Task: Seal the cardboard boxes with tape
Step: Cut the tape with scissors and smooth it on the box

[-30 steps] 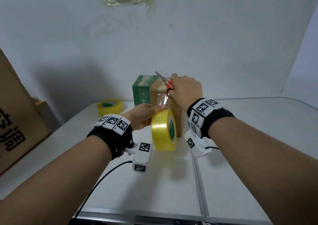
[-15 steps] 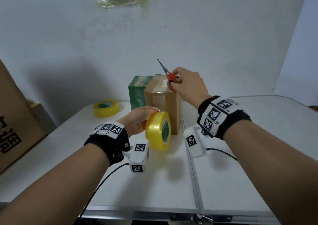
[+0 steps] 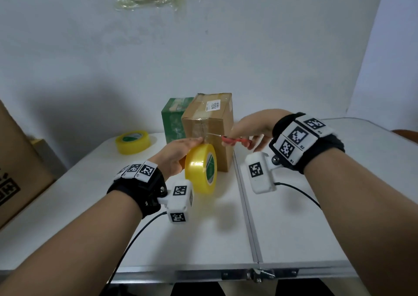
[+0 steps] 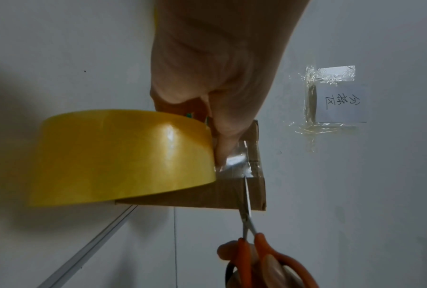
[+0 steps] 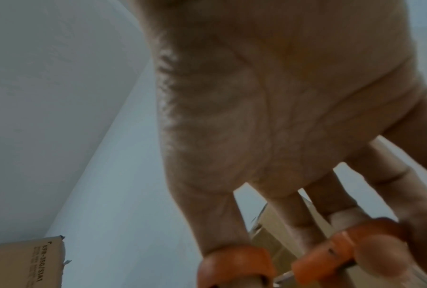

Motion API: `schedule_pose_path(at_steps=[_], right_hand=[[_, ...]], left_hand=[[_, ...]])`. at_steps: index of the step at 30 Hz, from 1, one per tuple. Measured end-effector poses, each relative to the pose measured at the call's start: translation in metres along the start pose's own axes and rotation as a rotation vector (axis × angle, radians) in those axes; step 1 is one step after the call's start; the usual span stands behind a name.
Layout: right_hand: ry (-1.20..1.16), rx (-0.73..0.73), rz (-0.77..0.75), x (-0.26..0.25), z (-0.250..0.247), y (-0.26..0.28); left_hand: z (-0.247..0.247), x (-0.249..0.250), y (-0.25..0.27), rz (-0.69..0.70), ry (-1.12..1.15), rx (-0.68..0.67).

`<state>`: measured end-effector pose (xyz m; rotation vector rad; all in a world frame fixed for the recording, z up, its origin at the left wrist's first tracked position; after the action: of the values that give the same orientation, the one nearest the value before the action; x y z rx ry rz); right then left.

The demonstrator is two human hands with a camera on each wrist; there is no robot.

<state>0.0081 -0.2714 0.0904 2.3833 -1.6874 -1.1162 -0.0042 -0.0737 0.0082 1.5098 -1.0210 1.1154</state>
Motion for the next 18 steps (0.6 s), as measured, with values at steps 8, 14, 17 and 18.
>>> schedule_pose_path(at_steps=[8,14,17,18], right_hand=[[-0.039,0.017,0.008,-0.010,0.003,-0.019],[0.047,0.100,-0.073,-0.017,-0.005,-0.028],[0.031,0.129,-0.134,-0.017,-0.007,-0.028],[0.030,0.131,-0.139,-0.017,-0.006,-0.029]], left_hand=[[-0.001,0.004,0.006,-0.028,-0.012,-0.039],[-0.004,0.006,0.007,-0.029,-0.025,-0.029],[-0.004,0.007,0.007,-0.039,-0.041,-0.026],[-0.005,0.007,0.006,-0.044,-0.039,-0.029]])
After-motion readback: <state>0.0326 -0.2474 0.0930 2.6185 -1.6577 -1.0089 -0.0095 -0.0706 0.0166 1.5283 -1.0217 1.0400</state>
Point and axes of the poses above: each hand's wrist, its own y-axis away from the middle knuckle, its own z-axis out of the palm, x = y × z, the point moved 3 cm from there along -y, towards the middle knuckle, and after that the axes turned 5 degrees about -y, right-handed, at the moved point
